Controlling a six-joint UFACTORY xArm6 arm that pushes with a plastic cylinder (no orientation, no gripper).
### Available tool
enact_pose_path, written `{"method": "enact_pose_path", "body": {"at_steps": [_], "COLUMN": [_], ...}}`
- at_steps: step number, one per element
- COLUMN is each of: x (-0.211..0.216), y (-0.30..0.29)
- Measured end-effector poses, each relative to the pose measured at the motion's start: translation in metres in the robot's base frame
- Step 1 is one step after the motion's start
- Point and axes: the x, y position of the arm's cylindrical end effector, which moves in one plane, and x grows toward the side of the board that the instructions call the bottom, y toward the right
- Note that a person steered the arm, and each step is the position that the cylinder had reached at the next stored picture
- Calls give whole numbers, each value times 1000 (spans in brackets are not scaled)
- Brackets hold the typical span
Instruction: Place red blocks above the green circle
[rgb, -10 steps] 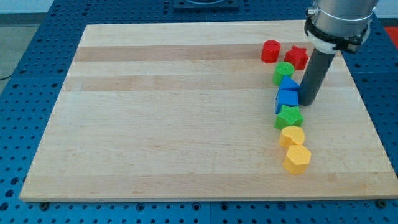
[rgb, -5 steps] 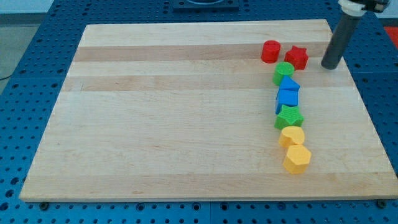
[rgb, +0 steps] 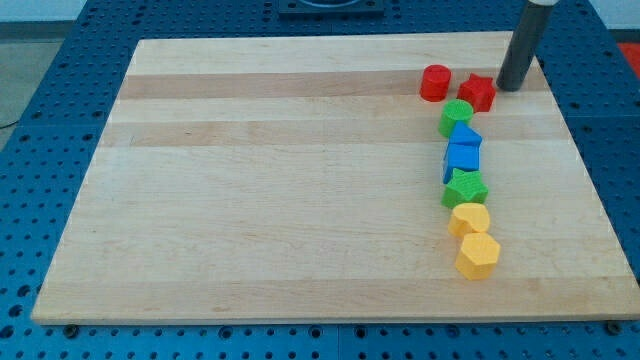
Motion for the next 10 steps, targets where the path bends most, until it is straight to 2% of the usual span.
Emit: {"method": "enact_pose_path", "body": {"at_steps": [7,8,9,10], "x": [0,-33,-74,-80], "y": [-46,-28,-47,-113]}}
